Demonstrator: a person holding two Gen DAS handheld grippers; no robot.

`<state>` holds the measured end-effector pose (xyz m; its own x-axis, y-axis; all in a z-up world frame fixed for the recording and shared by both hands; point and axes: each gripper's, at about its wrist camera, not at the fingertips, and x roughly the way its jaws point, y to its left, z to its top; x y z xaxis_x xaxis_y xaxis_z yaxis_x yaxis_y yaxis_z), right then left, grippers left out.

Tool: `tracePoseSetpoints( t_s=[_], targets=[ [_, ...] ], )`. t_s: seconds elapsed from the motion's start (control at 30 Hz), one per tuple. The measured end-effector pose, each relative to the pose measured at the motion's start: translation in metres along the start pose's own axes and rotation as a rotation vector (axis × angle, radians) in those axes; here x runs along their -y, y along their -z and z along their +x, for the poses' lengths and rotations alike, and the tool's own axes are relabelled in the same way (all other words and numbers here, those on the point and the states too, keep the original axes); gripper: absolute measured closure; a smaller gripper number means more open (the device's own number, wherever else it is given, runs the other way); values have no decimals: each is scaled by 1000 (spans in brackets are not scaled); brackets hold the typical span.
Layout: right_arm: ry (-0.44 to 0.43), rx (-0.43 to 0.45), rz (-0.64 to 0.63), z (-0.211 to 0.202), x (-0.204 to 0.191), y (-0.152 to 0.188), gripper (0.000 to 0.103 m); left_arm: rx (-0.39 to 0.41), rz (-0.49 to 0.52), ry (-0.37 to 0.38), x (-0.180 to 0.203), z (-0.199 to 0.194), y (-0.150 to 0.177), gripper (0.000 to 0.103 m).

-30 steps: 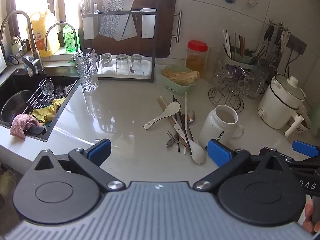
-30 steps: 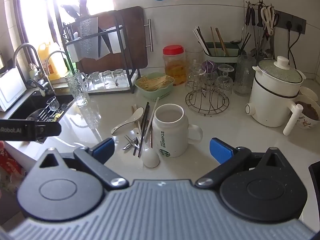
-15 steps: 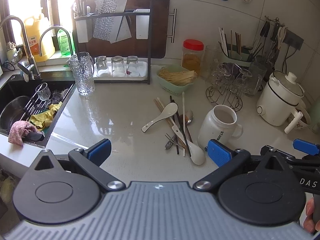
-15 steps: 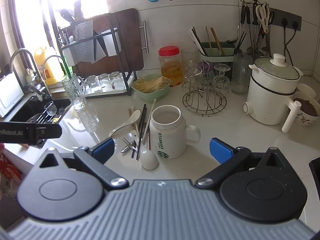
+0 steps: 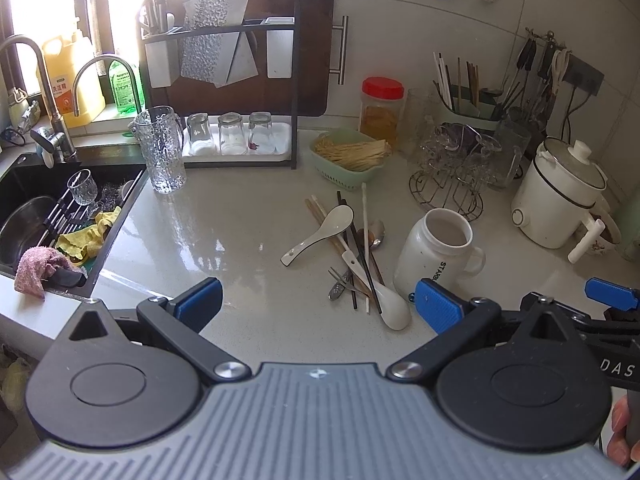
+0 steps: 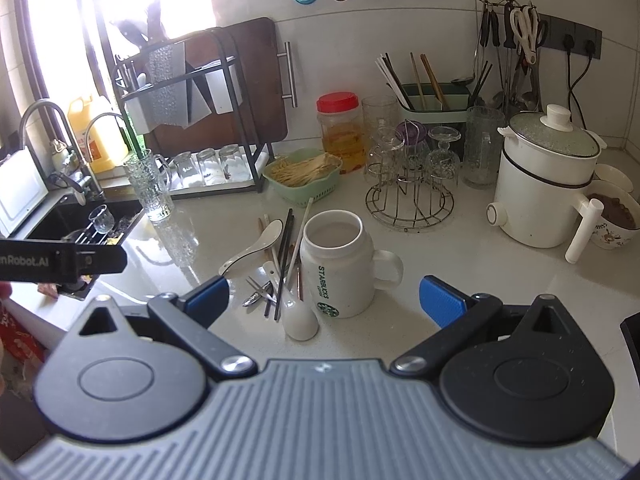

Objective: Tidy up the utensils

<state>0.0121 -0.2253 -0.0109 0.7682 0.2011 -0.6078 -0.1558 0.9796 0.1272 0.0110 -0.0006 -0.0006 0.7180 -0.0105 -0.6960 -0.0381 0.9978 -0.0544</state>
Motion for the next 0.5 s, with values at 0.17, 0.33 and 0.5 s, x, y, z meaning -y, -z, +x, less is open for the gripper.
tracePoseSetpoints(
  t_s=[0.17,0.33,0.5],
  targets=[
    [6,-3,0,2,1,1,0,-7,3,10,2,2,3,0],
    [4,-9,6,2,1,2,0,-12,7,12,4,3,3,0],
    [9,-9,14,2,1,3,0,-19,13,18,4,5,3,0]
  ],
)
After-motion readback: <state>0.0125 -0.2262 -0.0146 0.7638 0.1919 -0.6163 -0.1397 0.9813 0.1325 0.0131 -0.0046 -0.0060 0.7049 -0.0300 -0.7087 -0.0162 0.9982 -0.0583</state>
